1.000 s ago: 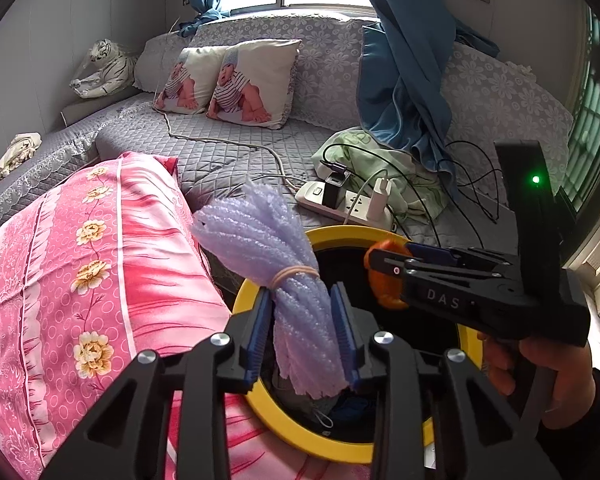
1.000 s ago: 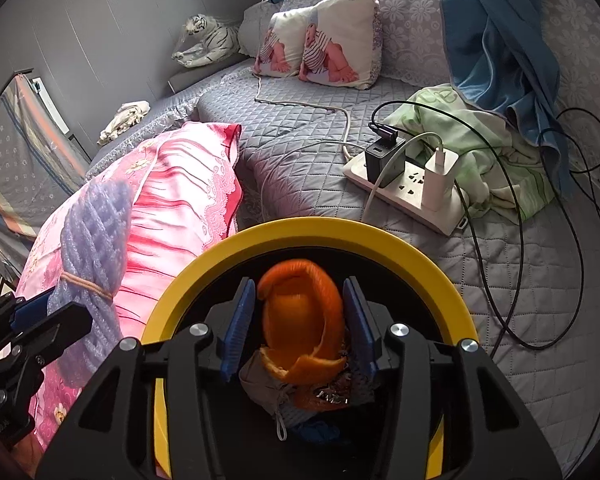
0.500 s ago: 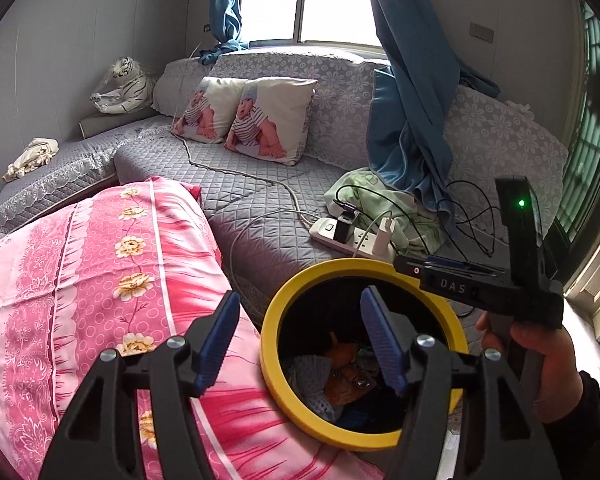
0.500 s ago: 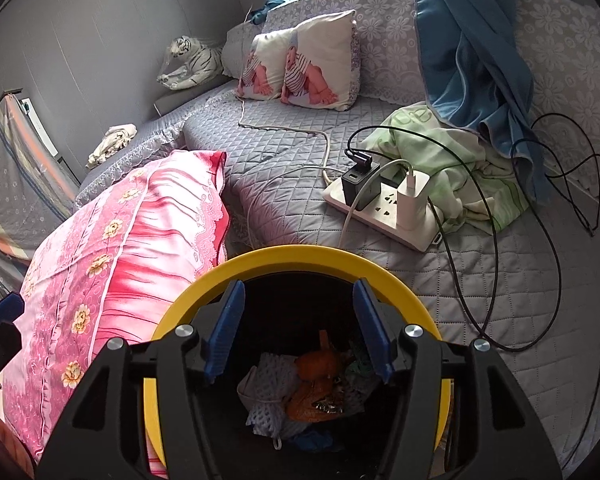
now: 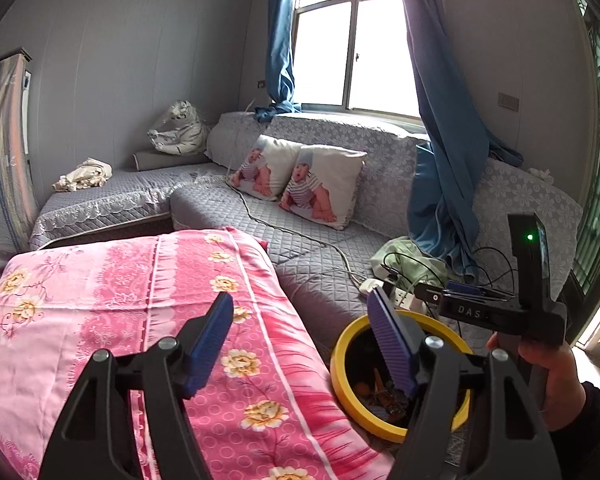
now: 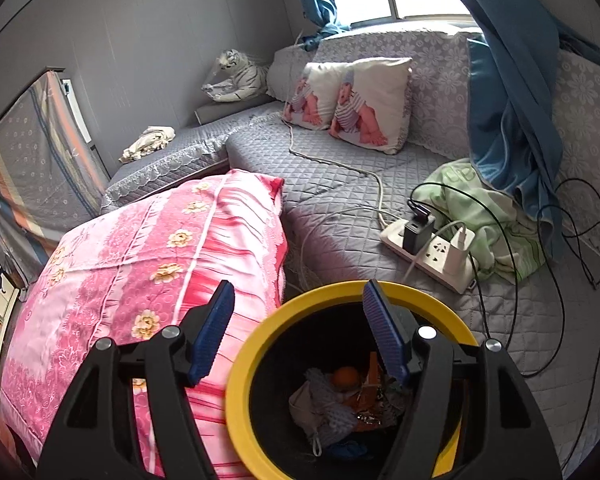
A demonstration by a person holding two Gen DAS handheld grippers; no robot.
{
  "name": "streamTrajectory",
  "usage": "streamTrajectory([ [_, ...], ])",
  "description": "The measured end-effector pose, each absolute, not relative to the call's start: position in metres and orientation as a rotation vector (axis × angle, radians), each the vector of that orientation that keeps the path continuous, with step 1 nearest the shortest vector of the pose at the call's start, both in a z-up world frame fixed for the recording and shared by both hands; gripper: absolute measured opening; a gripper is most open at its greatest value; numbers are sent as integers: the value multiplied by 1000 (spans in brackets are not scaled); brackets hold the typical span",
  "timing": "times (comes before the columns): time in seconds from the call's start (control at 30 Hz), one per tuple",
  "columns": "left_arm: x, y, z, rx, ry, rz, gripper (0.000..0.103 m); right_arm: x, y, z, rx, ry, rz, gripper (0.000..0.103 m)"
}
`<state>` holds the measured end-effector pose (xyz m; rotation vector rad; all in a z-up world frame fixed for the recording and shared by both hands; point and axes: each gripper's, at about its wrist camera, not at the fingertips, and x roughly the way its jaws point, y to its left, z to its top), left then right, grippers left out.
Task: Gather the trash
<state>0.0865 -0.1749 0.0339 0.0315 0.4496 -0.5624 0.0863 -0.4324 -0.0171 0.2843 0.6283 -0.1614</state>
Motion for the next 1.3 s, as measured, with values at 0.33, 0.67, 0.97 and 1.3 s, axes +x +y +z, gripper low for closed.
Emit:
streamTrajectory([
  [0.33, 47, -94, 59, 1, 316, -388, 86, 78, -336, 30, 190, 505, -54, 83],
  [0.67, 4, -25, 71, -40, 221, -201, 95, 43, -264, 60, 179, 340, 5, 94],
  [0.97, -23, 8, 67, -57, 163, -65, 95, 11, -231, 64, 186, 231, -28, 95],
  [1.3, -41, 21, 53, -86, 151, -39, 95, -9, -212, 51, 158, 225, -34, 95],
])
